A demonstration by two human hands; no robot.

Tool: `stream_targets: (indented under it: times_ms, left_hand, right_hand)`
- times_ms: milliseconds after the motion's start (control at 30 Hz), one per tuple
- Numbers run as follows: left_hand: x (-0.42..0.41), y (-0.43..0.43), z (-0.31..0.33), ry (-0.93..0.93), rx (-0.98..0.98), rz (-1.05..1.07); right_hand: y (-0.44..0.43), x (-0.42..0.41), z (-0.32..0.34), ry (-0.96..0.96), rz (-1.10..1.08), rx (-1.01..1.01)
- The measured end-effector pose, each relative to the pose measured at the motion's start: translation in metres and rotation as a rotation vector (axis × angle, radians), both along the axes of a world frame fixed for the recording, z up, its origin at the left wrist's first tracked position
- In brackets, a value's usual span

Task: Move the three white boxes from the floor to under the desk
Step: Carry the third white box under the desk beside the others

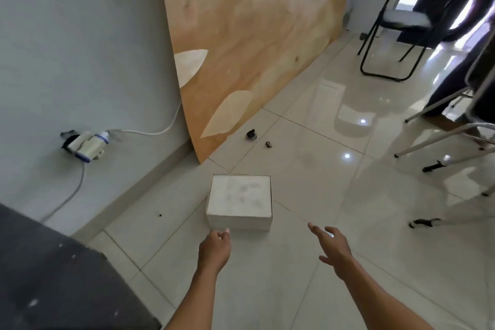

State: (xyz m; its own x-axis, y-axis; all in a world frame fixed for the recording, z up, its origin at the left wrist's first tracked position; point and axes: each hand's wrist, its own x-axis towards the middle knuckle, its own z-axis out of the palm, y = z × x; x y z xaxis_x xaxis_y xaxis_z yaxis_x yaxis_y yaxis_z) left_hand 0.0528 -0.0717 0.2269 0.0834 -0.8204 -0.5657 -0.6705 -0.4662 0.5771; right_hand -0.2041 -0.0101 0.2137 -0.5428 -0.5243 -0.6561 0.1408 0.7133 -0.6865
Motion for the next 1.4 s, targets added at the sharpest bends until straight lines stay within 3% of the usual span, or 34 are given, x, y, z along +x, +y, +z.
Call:
stream_targets:
  times_ms: [333, 533, 633, 800, 1067, 1200, 1400]
  left_hand:
    - [0.016, -0.173, -0.182, -0.114, -0.094, 0.103]
    - [0.014, -0.230, -0.289, -0.120, -0.070, 0.065]
    - [0.008, -0.247, -0.322, -0.032, -0.105, 0.089]
    - [0.008, -0.255, -0.333, -0.060, -0.160, 0.143]
    - [-0.002, -0.248, -0.324, -0.137, -0.115, 0.166]
    - [-0.007, -0.239, -0.285, -0.144, -0.127, 0.160]
    - [-0.016, -0.188, -0.174, -0.108, -0.132, 0.181]
  right_hand:
    - [-0.206, -0.010, -0.183, 0.041, 0.192, -0.049]
    - [-0.266, -0.012, -0.288, 0.176, 0.346, -0.034]
    - [-0.278, -0.019, -0.322, 0.126, 0.343, -0.072]
    - [-0.276, -0.016, -0.341, -0.070, 0.340, -0.027]
    - [-0.269, -0.018, -0.332, -0.056, 0.278, -0.037]
    - [-0.253, -0.023, -0.295, -0.037, 0.261, -0.076]
    - [-0.207, -0.034, -0.184, -0.033, 0.247, -0.100]
